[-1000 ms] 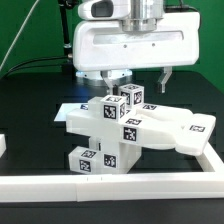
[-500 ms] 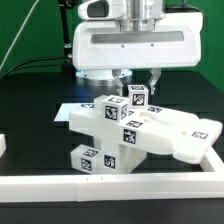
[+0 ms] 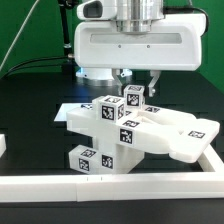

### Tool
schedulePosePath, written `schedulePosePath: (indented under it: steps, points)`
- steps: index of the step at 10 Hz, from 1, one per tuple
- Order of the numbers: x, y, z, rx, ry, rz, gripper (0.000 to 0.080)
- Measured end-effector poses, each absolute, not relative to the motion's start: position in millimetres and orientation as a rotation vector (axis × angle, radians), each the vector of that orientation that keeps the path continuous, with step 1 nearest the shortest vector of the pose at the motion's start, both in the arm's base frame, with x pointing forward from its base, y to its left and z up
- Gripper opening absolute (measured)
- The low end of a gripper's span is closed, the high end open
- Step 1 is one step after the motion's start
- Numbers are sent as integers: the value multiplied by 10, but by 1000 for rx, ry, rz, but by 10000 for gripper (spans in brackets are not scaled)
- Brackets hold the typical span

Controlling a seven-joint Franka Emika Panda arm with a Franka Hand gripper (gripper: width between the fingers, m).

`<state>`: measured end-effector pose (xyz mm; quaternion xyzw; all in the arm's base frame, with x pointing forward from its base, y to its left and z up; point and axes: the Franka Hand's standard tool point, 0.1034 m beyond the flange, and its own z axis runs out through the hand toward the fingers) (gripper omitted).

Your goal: Assemble chair

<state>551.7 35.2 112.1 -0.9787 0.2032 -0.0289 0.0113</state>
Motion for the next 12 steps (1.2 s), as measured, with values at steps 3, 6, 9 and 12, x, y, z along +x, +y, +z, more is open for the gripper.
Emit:
schedulePosePath:
  steps: [3, 6, 9, 12]
  points:
    - [5518, 361, 1121, -2984, 868, -86, 282]
    - [5517, 381, 1120, -2869, 1159, -76, 282]
    - [5513, 389, 1116, -2743, 1410, -65, 282]
    - [5511, 349, 1110, -2520, 1728, -49, 284]
